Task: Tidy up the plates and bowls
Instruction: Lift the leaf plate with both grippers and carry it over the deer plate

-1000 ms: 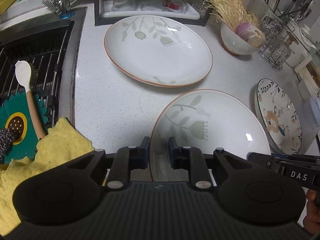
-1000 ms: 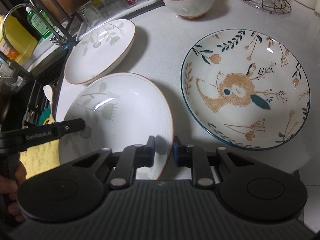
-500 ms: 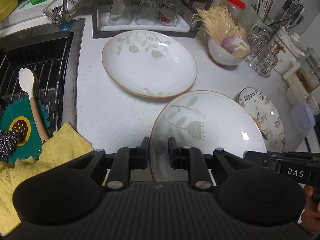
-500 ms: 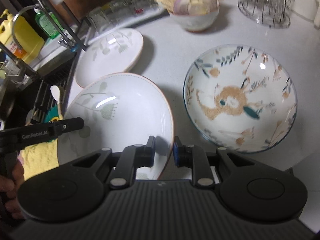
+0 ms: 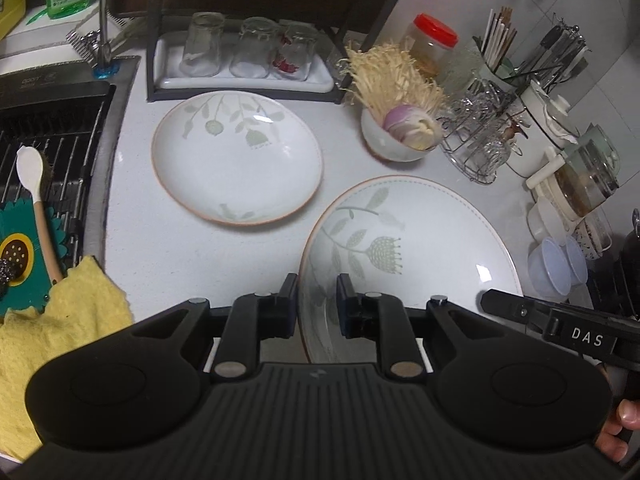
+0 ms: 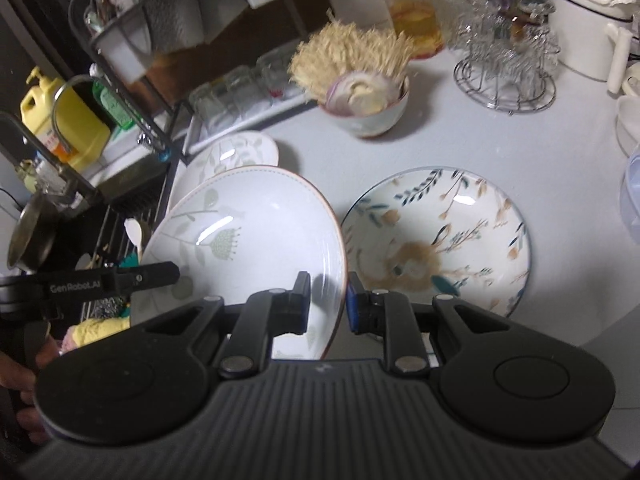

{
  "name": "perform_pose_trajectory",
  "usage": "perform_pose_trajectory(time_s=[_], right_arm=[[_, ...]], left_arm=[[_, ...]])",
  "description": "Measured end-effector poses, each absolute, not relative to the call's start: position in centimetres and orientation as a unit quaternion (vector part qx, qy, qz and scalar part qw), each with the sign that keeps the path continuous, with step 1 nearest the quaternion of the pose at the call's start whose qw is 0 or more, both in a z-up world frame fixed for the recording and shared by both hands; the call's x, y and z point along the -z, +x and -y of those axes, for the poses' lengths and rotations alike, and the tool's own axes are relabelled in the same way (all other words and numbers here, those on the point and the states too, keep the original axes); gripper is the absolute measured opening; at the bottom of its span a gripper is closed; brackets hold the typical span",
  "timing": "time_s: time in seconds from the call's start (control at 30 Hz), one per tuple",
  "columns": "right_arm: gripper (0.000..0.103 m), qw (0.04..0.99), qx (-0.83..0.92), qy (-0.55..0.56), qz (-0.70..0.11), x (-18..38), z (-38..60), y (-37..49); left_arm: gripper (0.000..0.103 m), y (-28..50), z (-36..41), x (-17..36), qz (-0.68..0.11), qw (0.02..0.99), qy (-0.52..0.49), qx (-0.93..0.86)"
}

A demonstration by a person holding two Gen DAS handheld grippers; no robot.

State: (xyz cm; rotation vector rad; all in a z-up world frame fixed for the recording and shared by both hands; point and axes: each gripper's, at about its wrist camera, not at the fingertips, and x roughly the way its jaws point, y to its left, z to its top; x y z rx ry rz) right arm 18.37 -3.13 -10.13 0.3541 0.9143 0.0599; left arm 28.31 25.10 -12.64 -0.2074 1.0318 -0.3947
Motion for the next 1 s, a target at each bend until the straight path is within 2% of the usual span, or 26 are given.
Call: perform_pose_trajectory(time_s=[0.4, 0.53, 0.8, 1.0], right_arm=[[0.021, 0.889, -0.010, 0.184, -0.420, 10.6, 9.2, 17.7], [0.021, 0.885, 0.000, 0.185, -0.427, 11.6, 11.5, 17.9], [0.021, 0.882, -0.014, 0.205, -0.424, 13.5, 16.1, 18.8], [0.021, 0.884, -0.015, 0.174, -0.434, 14.9, 17.4, 20.3]], left_arm=[[0.022, 29.0, -17.7, 11.8, -0.483, 0.850, -0.091, 0.189], [0.022, 29.0, -13.9, 11.6, -0.476, 0.859, -0.059, 0.178], [0.022, 30.9, -9.5, 13.6, -0.510, 0.843, -0.050, 0.161], [0.022, 32.1, -7.3, 15.7, -0.534, 0.833, -0.037, 0.140]])
